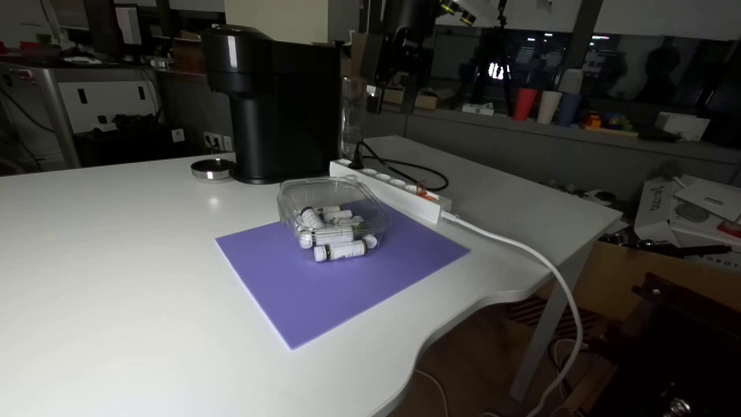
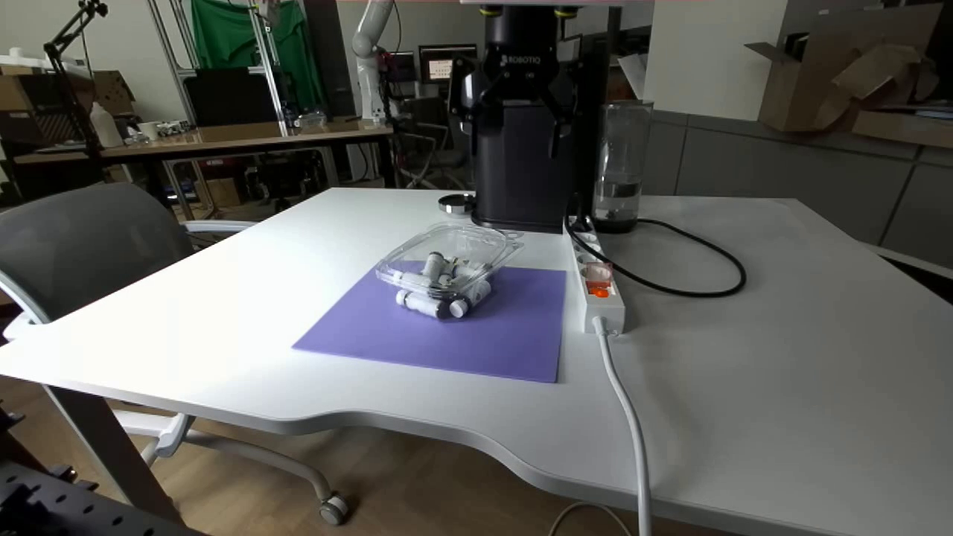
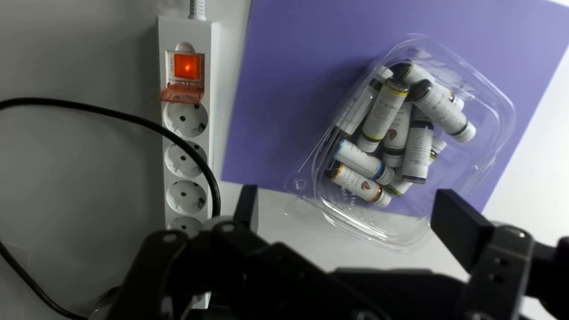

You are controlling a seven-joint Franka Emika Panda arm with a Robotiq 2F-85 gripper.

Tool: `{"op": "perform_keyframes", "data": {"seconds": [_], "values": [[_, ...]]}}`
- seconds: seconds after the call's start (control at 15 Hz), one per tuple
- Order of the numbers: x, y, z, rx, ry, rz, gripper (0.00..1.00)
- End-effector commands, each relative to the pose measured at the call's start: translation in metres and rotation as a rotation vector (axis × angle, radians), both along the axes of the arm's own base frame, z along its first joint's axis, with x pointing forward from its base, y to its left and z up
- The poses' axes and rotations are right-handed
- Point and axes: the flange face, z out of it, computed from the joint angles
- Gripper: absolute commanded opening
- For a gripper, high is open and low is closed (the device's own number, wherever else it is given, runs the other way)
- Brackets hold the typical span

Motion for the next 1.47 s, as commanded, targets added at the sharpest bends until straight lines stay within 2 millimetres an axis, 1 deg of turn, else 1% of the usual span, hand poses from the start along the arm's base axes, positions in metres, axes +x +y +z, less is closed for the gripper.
{"op": "perform_keyframes", "data": {"seconds": [0.0, 0.33, 0.6, 0.87, 1.4], "values": [[0.038, -0.005, -0.030, -0.039, 0.028, 0.022, 1.00], [0.071, -0.003, -0.064, -0.044, 0.068, 0.071, 1.00], [0.089, 0.004, -0.084, 0.004, 0.122, 0.119, 1.00], [0.097, 0.011, -0.099, 0.053, 0.176, 0.137, 1.00], [0.104, 0.009, -0.121, 0.100, 0.239, 0.140, 1.00]]}}
